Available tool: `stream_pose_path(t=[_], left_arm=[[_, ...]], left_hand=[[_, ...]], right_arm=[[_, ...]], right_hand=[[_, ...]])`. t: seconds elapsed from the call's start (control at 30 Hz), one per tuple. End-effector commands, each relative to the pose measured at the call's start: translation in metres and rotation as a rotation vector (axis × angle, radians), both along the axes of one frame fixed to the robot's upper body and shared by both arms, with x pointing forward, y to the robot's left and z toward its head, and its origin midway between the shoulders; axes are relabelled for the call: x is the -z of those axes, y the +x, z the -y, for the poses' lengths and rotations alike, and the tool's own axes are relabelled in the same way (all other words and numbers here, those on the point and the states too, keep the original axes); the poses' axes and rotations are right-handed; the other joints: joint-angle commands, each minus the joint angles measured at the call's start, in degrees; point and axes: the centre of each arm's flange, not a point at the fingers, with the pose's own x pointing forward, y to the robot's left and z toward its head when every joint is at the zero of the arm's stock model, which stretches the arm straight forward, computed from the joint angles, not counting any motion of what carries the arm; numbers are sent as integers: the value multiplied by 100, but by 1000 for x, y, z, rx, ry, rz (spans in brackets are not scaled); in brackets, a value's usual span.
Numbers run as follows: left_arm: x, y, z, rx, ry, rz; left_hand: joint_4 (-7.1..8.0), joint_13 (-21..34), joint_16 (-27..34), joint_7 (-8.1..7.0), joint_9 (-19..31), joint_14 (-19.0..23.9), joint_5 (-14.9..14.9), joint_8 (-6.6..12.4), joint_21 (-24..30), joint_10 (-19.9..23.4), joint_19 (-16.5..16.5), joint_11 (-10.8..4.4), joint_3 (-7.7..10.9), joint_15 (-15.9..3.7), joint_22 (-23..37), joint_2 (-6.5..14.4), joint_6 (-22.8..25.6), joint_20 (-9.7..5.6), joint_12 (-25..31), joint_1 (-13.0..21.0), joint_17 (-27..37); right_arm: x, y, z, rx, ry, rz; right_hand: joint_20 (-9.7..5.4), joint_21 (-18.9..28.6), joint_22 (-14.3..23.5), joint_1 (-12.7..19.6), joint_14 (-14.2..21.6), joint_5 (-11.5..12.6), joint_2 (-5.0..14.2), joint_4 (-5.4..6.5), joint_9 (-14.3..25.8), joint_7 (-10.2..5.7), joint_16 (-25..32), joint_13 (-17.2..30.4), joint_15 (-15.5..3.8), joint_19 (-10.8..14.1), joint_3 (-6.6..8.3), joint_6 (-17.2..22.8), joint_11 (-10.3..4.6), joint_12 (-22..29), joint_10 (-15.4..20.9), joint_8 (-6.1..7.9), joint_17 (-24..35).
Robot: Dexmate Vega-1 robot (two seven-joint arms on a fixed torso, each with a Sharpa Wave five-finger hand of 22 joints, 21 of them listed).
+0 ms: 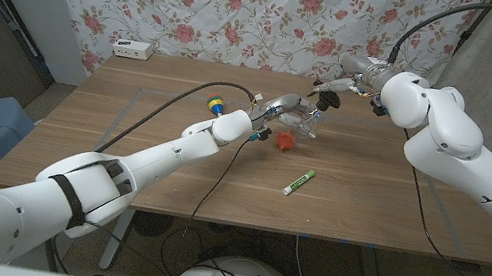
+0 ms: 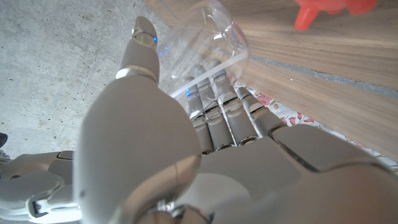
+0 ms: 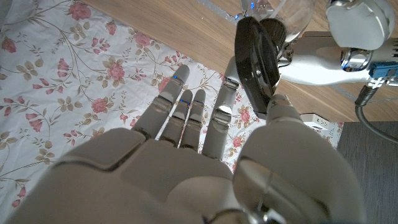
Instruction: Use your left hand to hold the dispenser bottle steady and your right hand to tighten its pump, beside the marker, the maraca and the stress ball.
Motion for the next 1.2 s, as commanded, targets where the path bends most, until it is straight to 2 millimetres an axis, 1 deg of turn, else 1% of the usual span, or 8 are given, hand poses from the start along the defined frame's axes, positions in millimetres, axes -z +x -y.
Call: stream_pose_path(t=[0.03,0.2,0.4,0.43,0.5,0.77,0.9,1.2], left_arm=[[3,-1,-2,-2,-4,-2],[3,-1,-2,-3,-5,-4],[4,0,-3,-3,-5,-9],[5,1,-3,-2,-7,-10],[4,1,-4,-1,-8,-10],[2,4,-4,1,-8,-9],[1,7,-4,2,-7,-9],[-3,12,-4,8,-5,-6]], left_hand=[[770,17,25,-322,18,404,44,-11,-3,406,37,-372,796,-736,10,707,1250,-474,25,-93,17],[768,17,17,-331,18,400,44,-17,-2,403,37,-373,800,-741,10,703,1243,-476,25,-92,8],[765,15,18,-333,18,402,45,-23,-2,402,37,-378,802,-735,10,706,1239,-472,23,-86,9],[766,15,17,-329,18,401,45,-24,-3,400,36,-378,801,-735,10,707,1239,-474,22,-88,9],[766,14,13,-330,18,399,45,-24,-3,407,35,-373,804,-734,10,707,1243,-474,24,-87,5],[767,12,8,-331,18,402,46,-25,-3,413,37,-378,806,-718,11,703,1256,-471,26,-90,-3],[768,10,10,-330,18,398,45,-30,-2,410,38,-374,804,-714,11,706,1250,-473,23,-90,2],[767,13,8,-337,18,392,45,-35,-3,398,37,-367,805,-712,11,706,1251,-471,20,-88,2]], right_arm=[[1,-3,-6,30,1,45],[2,-4,-8,62,4,65],[4,-4,-9,85,5,66],[4,-4,-9,88,7,66],[5,-3,-10,96,10,67],[8,-2,-14,117,23,80],[10,1,-15,123,25,93],[10,3,-19,153,31,114]], right_hand=[[-23,-2,23,-13,93,-32,80,-10,6,-446,-31,-4,-232,54,71,614,-27,48,110,58,19],[-67,-8,23,9,196,-43,226,-23,2,-435,-44,-5,-296,101,151,835,-61,49,256,95,19],[-91,-11,24,13,277,-67,287,-44,-3,-410,-67,-7,-339,148,194,1012,-141,52,400,124,12],[-91,-9,24,23,305,-70,299,-56,-4,-405,-71,-7,-339,166,207,1040,-120,62,457,127,9],[-93,-10,24,22,332,-79,300,-68,-5,-454,-80,-7,-334,181,214,1090,-122,61,504,136,6],[-98,-6,27,40,487,-99,322,-116,-8,-411,-86,-9,-375,243,252,1295,-174,79,709,216,-4],[-97,-8,28,33,548,-111,269,-144,-10,-427,-90,-11,-378,259,236,1343,-133,70,754,253,-9],[-124,-9,30,34,667,-110,237,-191,-6,-477,-101,-17,-442,301,232,1405,-165,75,922,358,-14]])
